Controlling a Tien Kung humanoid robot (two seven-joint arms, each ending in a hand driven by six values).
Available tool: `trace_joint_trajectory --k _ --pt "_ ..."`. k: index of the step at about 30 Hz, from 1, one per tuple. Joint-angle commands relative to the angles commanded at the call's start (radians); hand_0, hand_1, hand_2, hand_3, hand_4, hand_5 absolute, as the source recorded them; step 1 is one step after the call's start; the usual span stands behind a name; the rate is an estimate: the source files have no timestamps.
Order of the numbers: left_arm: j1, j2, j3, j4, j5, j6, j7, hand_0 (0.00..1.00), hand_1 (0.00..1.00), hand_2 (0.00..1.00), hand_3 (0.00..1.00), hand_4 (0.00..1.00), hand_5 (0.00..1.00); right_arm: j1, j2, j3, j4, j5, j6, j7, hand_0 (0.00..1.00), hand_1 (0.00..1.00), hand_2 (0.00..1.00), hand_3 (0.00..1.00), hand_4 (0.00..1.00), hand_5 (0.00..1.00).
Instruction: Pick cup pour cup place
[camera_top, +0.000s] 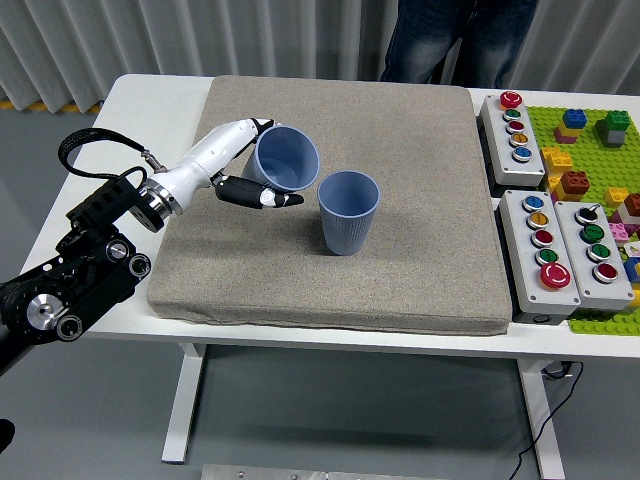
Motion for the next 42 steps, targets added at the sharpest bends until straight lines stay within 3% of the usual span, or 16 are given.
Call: trace_joint_trajectory --k 8,15,42 --pt "-0.052 0.009 0.048 0.02 0.027 0.005 0.004 0.567 0.496 0.546 0.521 0.893 0.15 0.001 -0.002 -0.001 -0.001 0.003 -0.001 0.001 0.651 0.653 0.59 0.596 0.002 0.11" --pt "-0.098 -0.002 0.081 0.052 0.022 0.003 0.004 0.567 0.497 0.545 0.521 0.891 0.148 0.008 -0.004 -0.008 -0.002 0.014 -0.003 0.003 0.651 0.653 0.59 0.596 0.002 0.102" --pt "-0.193 -0.017 0.127 0.098 0.128 0.017 0.0 0.559 0.493 0.544 0.52 0.887 0.144 0.013 -0.005 -0.012 -0.002 0.024 -0.004 0.002 0.651 0.653 0.589 0.596 0.002 0.099"
